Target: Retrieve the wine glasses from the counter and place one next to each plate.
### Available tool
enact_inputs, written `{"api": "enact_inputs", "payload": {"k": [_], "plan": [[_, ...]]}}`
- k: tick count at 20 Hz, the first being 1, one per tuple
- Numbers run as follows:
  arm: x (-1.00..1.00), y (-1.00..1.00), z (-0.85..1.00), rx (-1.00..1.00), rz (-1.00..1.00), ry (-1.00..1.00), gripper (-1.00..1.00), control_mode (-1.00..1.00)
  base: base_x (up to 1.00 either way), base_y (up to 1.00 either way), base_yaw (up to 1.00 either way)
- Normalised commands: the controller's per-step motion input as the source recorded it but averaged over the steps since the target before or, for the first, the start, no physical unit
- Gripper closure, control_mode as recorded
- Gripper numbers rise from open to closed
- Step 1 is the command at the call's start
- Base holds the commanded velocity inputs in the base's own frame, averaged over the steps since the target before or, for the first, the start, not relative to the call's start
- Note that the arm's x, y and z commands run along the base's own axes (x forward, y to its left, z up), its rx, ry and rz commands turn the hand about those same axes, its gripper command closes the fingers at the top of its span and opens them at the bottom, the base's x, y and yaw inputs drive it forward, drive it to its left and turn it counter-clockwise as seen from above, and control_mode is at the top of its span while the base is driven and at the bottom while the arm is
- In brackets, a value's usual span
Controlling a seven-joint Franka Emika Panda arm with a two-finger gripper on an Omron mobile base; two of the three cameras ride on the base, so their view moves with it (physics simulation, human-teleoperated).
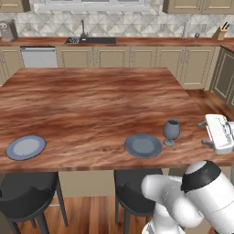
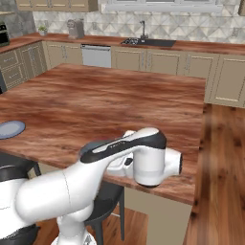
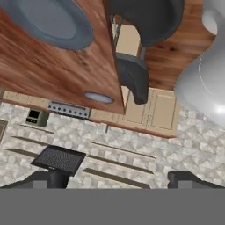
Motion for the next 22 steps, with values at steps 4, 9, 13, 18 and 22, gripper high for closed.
{"api": "enact_inputs", "payload": {"k": [4,9,13,18,22], "plan": [[-0.16,0.59,0.39,0.0,0.01,-0.13,-1.0,-1.0,0.0,0.0,0.0],[-0.22,0.4,0.52,0.0,0.0,-0.15,-1.0,-1.0,0.0,0.0,0.0],[-0.74,0.02,0.71,0.01,0.04,-0.16,-1.0,-1.0,0.0,0.0,0.0],[0.0,0.0,0.0,0.0,0.0,0.0,-1.0,1.0,-0.73,-0.21,0.01],[0.0,0.0,0.0,0.0,0.0,0.0,-1.0,1.0,-0.75,-0.59,0.0]]}}
